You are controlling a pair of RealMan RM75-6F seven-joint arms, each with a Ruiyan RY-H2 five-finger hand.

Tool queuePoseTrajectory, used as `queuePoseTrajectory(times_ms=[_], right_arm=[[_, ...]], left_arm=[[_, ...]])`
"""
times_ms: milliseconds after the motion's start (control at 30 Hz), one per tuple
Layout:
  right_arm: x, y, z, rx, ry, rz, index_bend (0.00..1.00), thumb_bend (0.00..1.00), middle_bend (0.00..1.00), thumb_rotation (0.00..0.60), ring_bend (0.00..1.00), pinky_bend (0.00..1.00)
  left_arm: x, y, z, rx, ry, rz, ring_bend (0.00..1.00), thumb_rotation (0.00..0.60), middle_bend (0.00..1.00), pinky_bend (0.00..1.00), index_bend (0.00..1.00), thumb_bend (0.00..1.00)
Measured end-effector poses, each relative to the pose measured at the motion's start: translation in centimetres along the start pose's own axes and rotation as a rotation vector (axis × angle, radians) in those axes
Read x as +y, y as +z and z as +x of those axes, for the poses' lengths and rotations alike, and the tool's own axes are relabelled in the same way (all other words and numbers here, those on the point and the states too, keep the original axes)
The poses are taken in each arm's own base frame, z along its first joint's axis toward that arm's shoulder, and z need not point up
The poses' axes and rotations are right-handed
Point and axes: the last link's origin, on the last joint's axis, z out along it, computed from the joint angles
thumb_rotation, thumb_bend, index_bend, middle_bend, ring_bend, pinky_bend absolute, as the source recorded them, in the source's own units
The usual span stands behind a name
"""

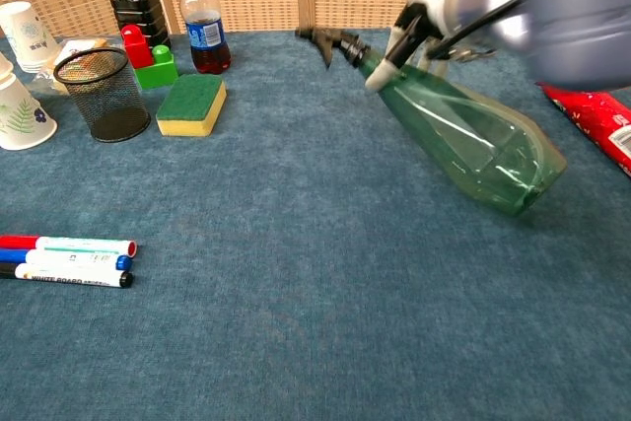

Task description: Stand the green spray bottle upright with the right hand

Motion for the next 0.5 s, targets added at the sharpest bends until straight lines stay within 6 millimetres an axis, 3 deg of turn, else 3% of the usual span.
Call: queuePoseTrajectory(times_ms=[200, 500], right_arm=[[2.1, -1.2, 2.5, 0.032, 0.212, 0.05, 0.61, 0.2, 0.58, 0.6, 0.49, 0.44], [3.7, -2.5, 5.0, 0.117, 0.477, 0.174, 0.61, 0.2, 0.58, 0.6, 0.49, 0.4]], left_arm=[[0.2, -0.1, 0.2, 0.007, 0.009, -0.002, 0.0, 0.6, 0.1, 0.0, 0.15, 0.31], [0.5, -0.6, 0.7, 0.025, 0.04, 0.011, 0.0, 0.6, 0.1, 0.0, 0.15, 0.3]])
